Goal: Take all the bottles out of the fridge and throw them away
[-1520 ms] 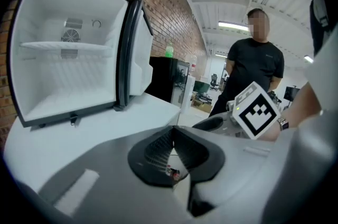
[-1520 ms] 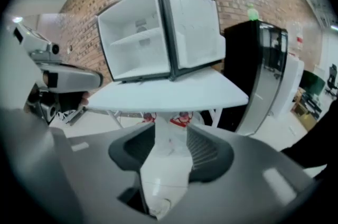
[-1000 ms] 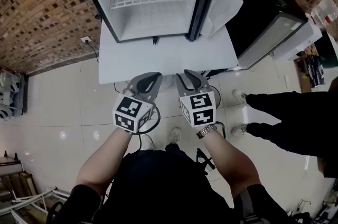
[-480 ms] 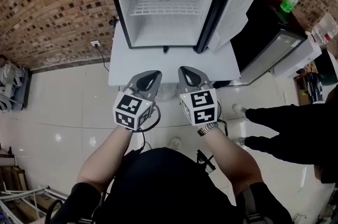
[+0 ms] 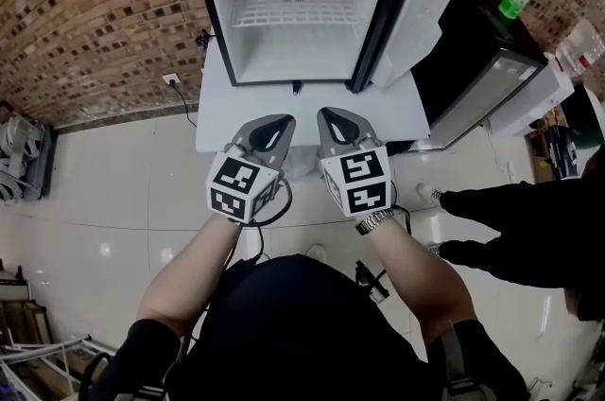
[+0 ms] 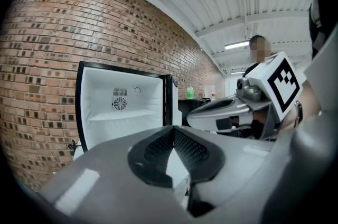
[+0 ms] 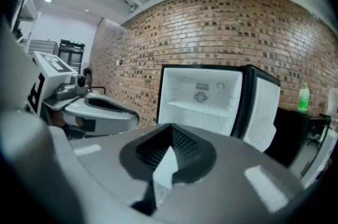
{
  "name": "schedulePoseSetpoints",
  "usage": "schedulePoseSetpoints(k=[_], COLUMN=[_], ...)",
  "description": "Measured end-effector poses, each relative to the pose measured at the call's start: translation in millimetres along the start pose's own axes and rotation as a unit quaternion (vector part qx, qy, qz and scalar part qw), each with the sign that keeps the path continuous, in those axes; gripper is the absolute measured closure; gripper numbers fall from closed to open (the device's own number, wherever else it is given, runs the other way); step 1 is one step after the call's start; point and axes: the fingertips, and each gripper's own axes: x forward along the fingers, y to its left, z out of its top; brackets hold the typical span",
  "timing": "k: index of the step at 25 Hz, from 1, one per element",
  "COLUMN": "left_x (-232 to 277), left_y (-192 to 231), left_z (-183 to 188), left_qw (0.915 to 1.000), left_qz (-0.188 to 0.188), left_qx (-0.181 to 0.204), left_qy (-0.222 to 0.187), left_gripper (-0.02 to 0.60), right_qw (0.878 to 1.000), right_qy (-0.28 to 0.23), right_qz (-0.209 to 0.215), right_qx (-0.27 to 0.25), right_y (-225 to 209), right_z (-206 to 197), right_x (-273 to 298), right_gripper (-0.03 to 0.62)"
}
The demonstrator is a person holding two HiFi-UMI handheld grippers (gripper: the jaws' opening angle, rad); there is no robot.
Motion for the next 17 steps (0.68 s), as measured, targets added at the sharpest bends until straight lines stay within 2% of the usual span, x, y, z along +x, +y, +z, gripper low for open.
schedulePoseSetpoints(k=[17], left_x=[2.3], left_y=[8.8], left_z=[5.4], left_qw=[1.0000], left_qz=[0.001], left_qx=[0.004], left_qy=[-0.001], left_gripper=[0.578], right_qw=[1.000], right_qy=[-0.002], right_qz=[0.001], right_qx=[-0.003], right_y=[6.6], right_z=[4.4], right_x=[4.3], right_gripper=[0.591])
